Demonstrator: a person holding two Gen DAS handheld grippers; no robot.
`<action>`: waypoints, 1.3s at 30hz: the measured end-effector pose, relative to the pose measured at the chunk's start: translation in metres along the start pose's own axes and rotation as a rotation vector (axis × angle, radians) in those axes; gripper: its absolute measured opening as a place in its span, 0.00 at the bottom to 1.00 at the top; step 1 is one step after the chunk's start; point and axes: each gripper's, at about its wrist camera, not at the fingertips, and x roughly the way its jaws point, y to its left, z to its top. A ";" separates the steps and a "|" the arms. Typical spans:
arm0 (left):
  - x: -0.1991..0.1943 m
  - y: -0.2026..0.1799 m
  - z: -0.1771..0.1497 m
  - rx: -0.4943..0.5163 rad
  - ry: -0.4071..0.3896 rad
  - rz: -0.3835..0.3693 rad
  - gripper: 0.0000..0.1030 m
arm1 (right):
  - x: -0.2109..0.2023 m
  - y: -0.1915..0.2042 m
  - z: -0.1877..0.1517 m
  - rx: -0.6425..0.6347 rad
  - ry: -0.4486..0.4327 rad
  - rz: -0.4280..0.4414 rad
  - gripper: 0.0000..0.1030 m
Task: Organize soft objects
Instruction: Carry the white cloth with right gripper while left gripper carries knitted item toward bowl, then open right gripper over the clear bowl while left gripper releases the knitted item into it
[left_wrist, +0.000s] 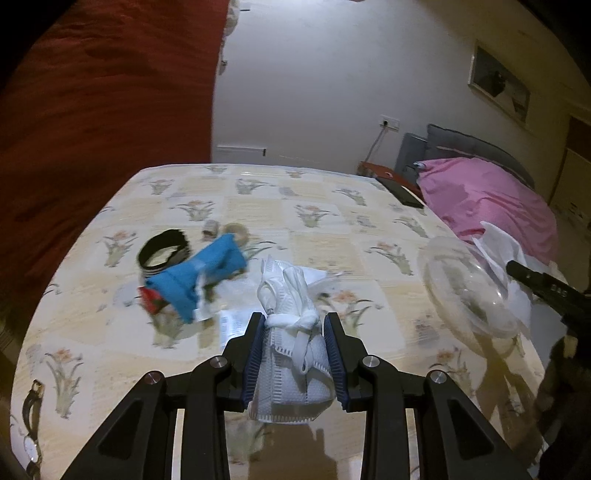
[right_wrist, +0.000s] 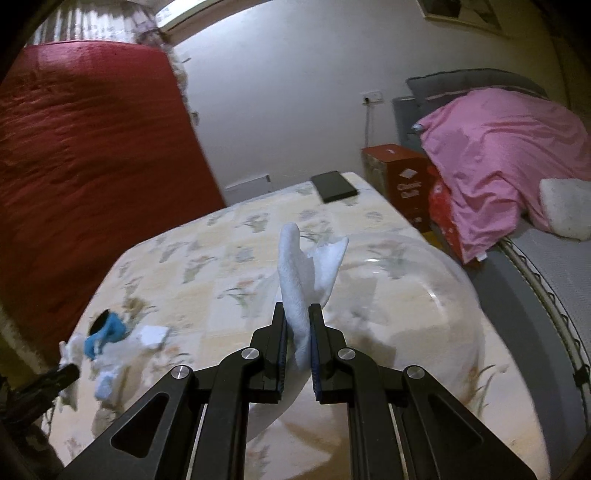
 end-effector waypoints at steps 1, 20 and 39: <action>0.001 -0.004 0.001 0.005 0.002 -0.006 0.33 | 0.005 -0.007 0.001 0.005 0.004 -0.014 0.11; 0.038 -0.075 0.019 0.112 0.051 -0.109 0.34 | 0.024 -0.069 -0.007 0.123 0.011 -0.063 0.29; 0.075 -0.160 0.036 0.235 0.085 -0.280 0.34 | 0.006 -0.089 -0.008 0.141 -0.060 -0.103 0.69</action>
